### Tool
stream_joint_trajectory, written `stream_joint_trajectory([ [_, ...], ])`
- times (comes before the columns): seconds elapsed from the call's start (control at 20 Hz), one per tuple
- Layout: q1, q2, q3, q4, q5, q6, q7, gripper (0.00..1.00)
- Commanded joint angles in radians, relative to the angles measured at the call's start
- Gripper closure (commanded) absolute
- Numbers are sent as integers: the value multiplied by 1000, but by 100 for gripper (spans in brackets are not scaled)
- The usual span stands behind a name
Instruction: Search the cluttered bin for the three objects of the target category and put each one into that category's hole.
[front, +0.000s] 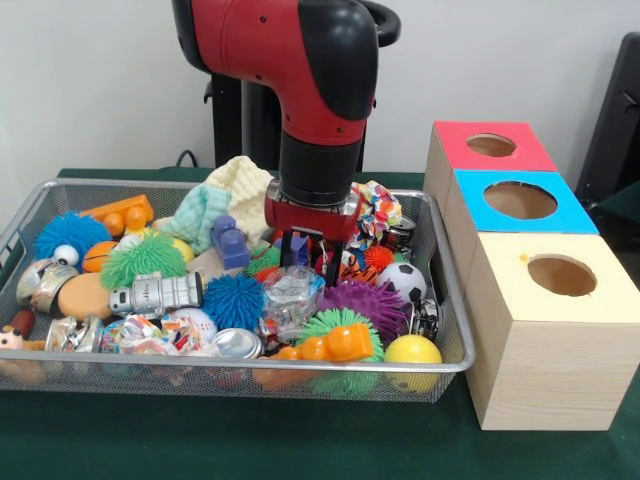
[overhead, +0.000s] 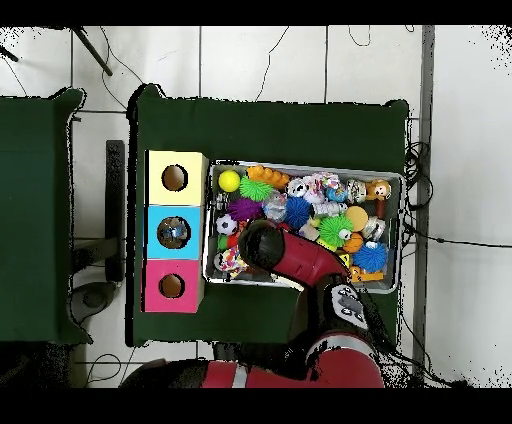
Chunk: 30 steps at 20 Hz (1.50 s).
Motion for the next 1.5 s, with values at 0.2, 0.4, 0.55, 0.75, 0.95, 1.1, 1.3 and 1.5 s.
stream_joint_trajectory([
  [0.2,-28,40,95,-89,28,-100,190,0],
  [0.4,-32,17,102,-89,38,-89,193,0],
  [0.55,6,8,53,-118,30,-62,178,0],
  [0.75,21,19,32,-141,22,-65,169,0],
  [0.95,28,11,23,-147,23,-54,172,0],
  [1.1,25,11,25,-151,22,-52,172,0],
  [1.3,20,15,27,-158,24,-60,177,0],
  [1.5,24,12,20,-162,25,-49,179,0],
])
